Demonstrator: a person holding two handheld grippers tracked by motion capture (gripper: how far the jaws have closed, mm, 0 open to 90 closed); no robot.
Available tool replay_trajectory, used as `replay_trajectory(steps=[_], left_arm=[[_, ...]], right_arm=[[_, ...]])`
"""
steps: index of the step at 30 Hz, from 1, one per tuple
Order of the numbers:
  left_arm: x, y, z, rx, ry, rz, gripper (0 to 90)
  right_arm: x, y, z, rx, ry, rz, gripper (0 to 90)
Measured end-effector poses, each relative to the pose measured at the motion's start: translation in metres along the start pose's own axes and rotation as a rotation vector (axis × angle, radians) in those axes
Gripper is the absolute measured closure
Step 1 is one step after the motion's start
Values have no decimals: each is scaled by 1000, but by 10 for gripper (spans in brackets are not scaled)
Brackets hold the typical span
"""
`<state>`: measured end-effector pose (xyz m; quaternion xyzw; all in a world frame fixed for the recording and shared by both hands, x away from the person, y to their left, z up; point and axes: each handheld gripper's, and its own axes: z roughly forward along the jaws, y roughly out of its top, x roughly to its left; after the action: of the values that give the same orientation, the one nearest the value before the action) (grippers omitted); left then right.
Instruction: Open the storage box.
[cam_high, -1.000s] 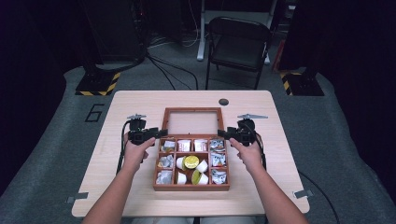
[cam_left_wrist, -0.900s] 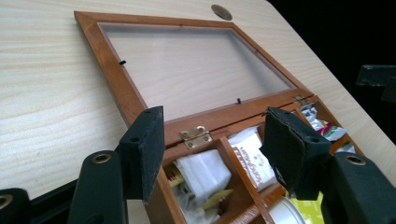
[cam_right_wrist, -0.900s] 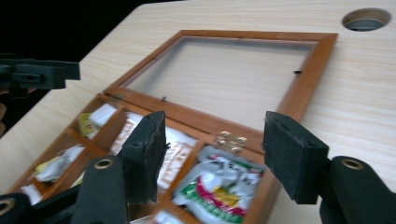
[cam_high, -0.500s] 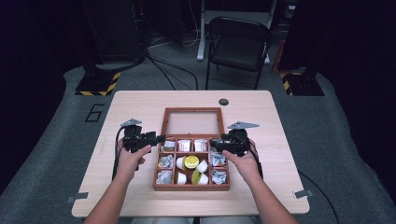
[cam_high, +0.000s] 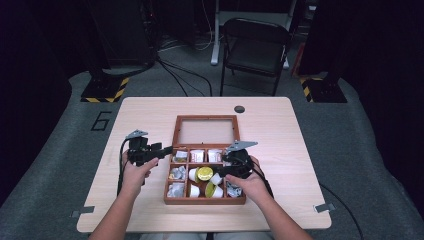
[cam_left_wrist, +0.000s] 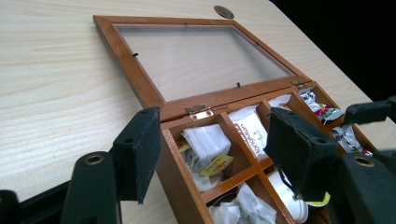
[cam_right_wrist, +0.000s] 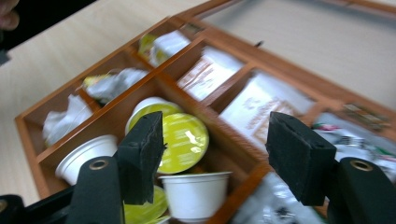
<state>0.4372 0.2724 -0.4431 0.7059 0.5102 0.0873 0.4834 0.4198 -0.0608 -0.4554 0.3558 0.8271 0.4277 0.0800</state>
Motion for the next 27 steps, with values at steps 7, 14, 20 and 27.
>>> replay_trajectory(steps=[7,14,20,27], left_arm=[[-1,-1,-6,-19,-3,-13,319],[-1,-4,-9,-22,-4,-29,317],[2,-6,-13,-24,3,-31,319],[1,-7,-15,-23,2,-40,320]], right_arm=[[11,-2,15,51,46,-26,409],[18,-3,25,89,35,-77,583],[21,-1,32,113,46,-71,444],[20,-2,34,141,27,-30,381]])
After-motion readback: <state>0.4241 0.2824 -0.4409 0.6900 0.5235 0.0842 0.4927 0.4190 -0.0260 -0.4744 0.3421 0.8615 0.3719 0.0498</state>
